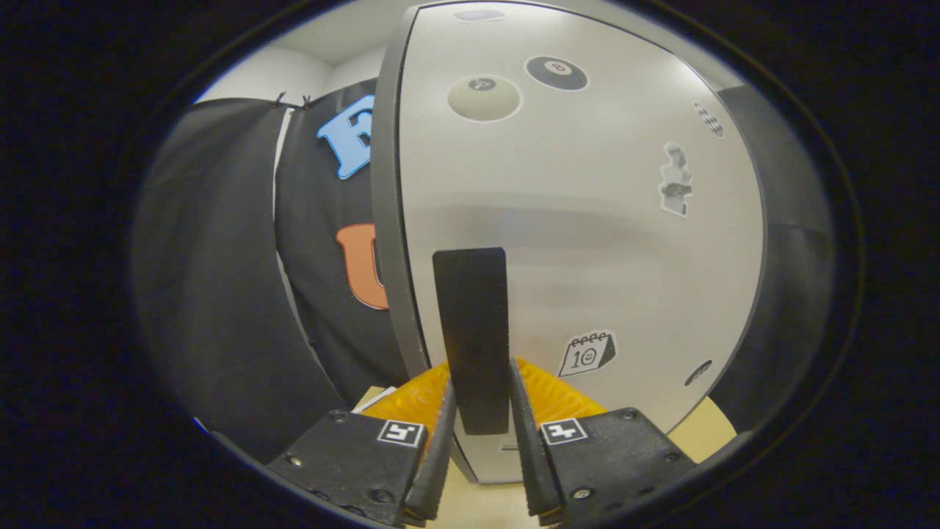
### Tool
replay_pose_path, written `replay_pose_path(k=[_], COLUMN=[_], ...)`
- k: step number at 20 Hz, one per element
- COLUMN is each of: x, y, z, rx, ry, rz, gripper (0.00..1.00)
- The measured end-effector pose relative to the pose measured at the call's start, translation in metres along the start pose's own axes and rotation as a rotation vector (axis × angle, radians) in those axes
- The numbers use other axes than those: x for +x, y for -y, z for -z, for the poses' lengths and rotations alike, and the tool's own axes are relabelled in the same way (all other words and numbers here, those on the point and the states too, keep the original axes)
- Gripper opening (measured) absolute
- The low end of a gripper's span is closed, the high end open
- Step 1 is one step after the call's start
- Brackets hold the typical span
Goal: Open the shoe cabinet door, grab the shoes and put them into the shoe cabinet, then close the shoe cabinet door.
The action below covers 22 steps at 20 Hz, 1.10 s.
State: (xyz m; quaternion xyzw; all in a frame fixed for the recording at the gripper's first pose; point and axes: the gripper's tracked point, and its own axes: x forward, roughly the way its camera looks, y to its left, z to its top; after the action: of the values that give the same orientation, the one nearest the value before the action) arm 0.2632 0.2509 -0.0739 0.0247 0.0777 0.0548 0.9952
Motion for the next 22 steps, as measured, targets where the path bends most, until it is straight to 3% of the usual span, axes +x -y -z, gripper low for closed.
replay_pose_path(k=[4,10,22], x=[-0.002,-0.013,-0.142], y=[0.002,0.004,0.050], z=[0.000,0.004,0.029], rx=[-0.021,-0.032,-0.042], ry=[-0.004,-0.021,-0.031], rz=[0.020,-0.033,-0.140], gripper=[0.37,0.31,0.29])
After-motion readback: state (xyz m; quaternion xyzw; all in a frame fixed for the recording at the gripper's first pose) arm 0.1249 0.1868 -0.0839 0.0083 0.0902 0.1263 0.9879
